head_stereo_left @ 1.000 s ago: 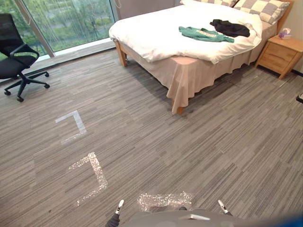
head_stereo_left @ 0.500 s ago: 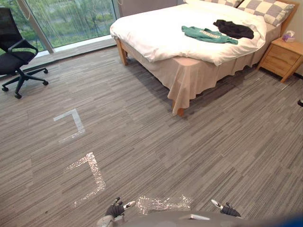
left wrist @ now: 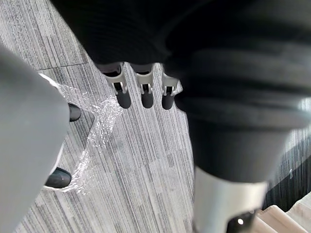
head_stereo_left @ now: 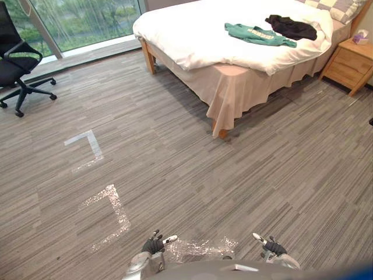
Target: Tidy the bed and pick cloth on bed and put in laundry
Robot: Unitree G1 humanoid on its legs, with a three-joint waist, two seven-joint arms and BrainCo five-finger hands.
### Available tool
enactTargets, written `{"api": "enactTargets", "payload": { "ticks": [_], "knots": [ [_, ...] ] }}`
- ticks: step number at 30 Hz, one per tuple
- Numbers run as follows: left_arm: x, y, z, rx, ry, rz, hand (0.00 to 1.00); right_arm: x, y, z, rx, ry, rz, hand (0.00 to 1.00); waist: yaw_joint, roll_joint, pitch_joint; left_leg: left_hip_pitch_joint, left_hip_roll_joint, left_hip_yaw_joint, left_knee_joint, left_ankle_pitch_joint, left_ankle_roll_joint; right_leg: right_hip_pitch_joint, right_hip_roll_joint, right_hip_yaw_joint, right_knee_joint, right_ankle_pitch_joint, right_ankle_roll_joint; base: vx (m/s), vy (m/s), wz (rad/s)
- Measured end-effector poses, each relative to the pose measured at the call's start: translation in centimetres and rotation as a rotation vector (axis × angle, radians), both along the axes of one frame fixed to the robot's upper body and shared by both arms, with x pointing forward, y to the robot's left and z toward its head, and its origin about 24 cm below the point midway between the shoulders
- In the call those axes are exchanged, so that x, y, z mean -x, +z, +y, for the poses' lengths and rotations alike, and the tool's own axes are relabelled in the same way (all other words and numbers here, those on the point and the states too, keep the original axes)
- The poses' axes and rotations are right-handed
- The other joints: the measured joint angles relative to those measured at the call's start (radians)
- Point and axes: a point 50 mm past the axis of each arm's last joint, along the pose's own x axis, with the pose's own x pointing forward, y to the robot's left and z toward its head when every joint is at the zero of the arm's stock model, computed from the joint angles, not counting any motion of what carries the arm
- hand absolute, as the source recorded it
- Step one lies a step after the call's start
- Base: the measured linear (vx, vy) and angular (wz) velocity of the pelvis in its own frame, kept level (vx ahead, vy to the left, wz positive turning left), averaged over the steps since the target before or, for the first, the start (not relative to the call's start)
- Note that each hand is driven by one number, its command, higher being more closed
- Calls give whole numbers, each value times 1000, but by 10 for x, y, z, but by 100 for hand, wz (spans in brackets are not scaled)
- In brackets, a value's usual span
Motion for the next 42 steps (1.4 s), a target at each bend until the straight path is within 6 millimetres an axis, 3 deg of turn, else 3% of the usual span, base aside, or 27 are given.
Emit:
{"api": "enactTargets", "payload": {
  "ticks": [16,18,20,22,23,25,27,29,30,31,33,35,36,38,39,40,41,42],
  "knots": [
    [-5,1,-3,-34,-99,0,0,0,0,-1,6,5,3,0,0,-1,1,1,0,5,-8,0,1,-2,2,0,-1,0,-8,-23,-15,0],
    [-8,2,-2,-66,-144,2,0,0,0,-1,12,3,3,0,-2,-2,8,3,2,11,-7,-2,4,-30,-1,4,61,-31,-27,-26,-19,-10],
    [-15,3,-2,-78,-167,-3,0,-7,2,-4,33,6,-13,0,-2,3,36,2,11,32,6,-11,18,-134,-17,10,284,-110,-4,-75,3,-24],
    [-22,6,1,-111,-219,-14,0,-14,5,-7,58,11,-24,0,-5,-14,70,6,11,59,21,-17,29,-278,-66,-29,582,-149,38,-75,12,-27],
    [-22,6,5,-122,-222,-9,0,-13,4,-3,46,-6,-28,0,-8,-22,82,24,9,75,19,-17,29,-321,-104,-86,670,-168,30,-20,-2,-28],
    [-22,7,11,-139,-226,1,0,-11,3,1,15,-43,-29,0,-12,-46,82,41,8,99,21,-24,17,-314,-137,-134,644,-179,20,58,-31,-47],
    [-21,6,13,-148,-230,9,0,-10,2,3,-12,-86,-32,0,-27,-50,85,49,22,119,23,-32,3,-280,-120,-162,554,-200,-5,93,-107,-46],
    [-25,6,5,-157,-249,4,0,-10,3,-4,-28,-163,-46,0,-43,-15,108,63,51,153,8,-35,-14,-286,-96,-188,569,-197,-6,99,-172,-43],
    [-28,6,0,-148,-251,-3,0,-14,5,-12,-23,-197,-67,0,-52,6,130,88,72,172,-6,-36,-19,-326,-98,-189,651,-214,15,27,-138,-39],
    [-30,7,-2,-148,-254,-10,0,-18,8,-17,-14,-203,-86,0,-59,20,140,109,88,182,-12,-38,-30,-342,-107,-189,672,-258,-1,44,-111,-43],
    [-27,7,4,-169,-246,-2,0,-16,8,-17,-20,-200,-98,0,-59,18,141,143,120,221,-1,-70,-73,-390,-157,-168,644,-242,-1,120,-153,-44],
    [-25,8,15,-195,-237,4,0,-10,6,-13,-32,-197,-86,0,-58,-16,129,162,138,236,28,-102,-109,-401,-194,-156,613,-189,-8,265,-273,-36],
    [-17,6,18,-203,-225,26,0,-7,5,-11,-38,-200,-81,0,-63,-15,105,181,196,255,65,-122,-112,-393,-141,-179,644,-238,-56,488,-403,-34],
    [-17,6,14,-191,-221,15,0,-3,3,-8,-41,-198,-62,0,-65,-18,98,130,259,254,231,-82,-107,-377,-95,-176,625,-255,-102,466,-372,-48],
    [-21,6,5,-169,-216,-9,0,-2,4,-13,-23,-183,-60,0,-68,6,100,56,318,205,408,-43,-100,-338,-52,-172,569,-254,-119,339,-286,-44],
    [-22,6,3,-164,-214,-20,0,-2,4,-15,-12,-169,-59,0,-73,15,101,25,338,179,483,-16,-93,-317,-34,-167,542,-251,-127,434,-305,-56],
    [-24,7,0,-156,-191,-45,0,-3,5,-19,19,-117,-51,0,-74,34,106,-67,376,91,728,31,-77,-239,12,-138,455,-237,-146,362,-189,-51],
    [-25,8,0,-155,-179,-53,0,-4,5,-20,26,-103,-49,0,-70,38,109,-91,383,66,801,28,-77,-208,23,-129,428,-231,-147,444,-189,-67]
  ]
}}
